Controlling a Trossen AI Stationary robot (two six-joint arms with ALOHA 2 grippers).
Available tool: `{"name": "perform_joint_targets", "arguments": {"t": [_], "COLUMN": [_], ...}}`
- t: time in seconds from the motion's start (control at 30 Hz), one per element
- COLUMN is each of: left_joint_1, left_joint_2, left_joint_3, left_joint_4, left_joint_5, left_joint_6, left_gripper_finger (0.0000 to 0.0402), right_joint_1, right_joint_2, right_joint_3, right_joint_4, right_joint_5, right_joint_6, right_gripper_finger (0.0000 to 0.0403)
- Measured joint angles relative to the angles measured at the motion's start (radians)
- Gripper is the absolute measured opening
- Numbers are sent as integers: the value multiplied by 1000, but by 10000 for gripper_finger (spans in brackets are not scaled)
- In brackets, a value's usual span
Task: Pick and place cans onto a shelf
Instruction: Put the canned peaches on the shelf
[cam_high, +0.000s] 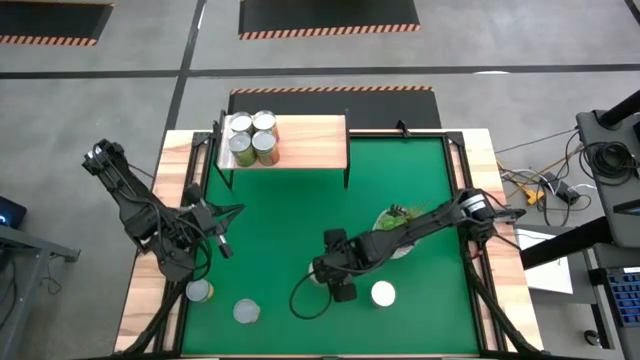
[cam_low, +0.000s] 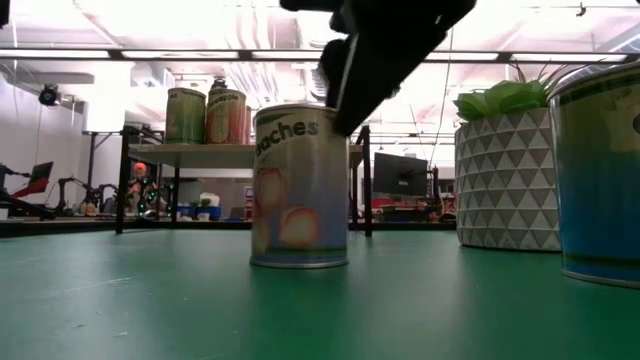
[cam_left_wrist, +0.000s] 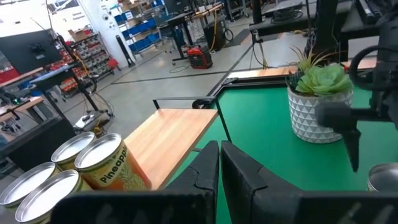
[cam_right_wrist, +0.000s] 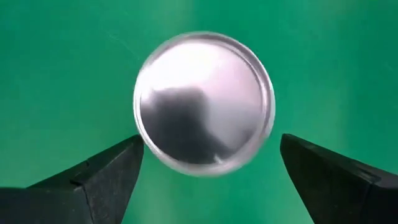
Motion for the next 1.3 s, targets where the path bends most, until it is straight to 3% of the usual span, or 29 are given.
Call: {"name": "perform_joint_targets", "arguments": {"t": [0.27, 0.57, 0.7, 1.03, 1.3], "left_joint_1": [0, 0, 0, 0, 0], "left_joint_2": [2, 2, 2, 2, 2], "left_joint_3": [0, 0, 0, 2, 2], "left_joint_4": [1, 4, 3, 7, 8], "left_joint_5": [0, -1, -1, -11, -12], "left_joint_6": [0, -1, 0, -1, -1], "left_gripper_finger": [0, 0, 0, 0, 0], "right_joint_1": [-21, -25, -25, -75, -241], "right_joint_2": [0, 0, 0, -10, -11], "right_joint_3": [-29, -40, -17, 286, 522], "right_joint_4": [117, 121, 85, -162, -228], "right_joint_5": [-11, -24, -29, -12, 9], "right_joint_6": [-5, -18, -52, -218, -491], "right_gripper_finger": [364, 292, 295, 314, 314]}}
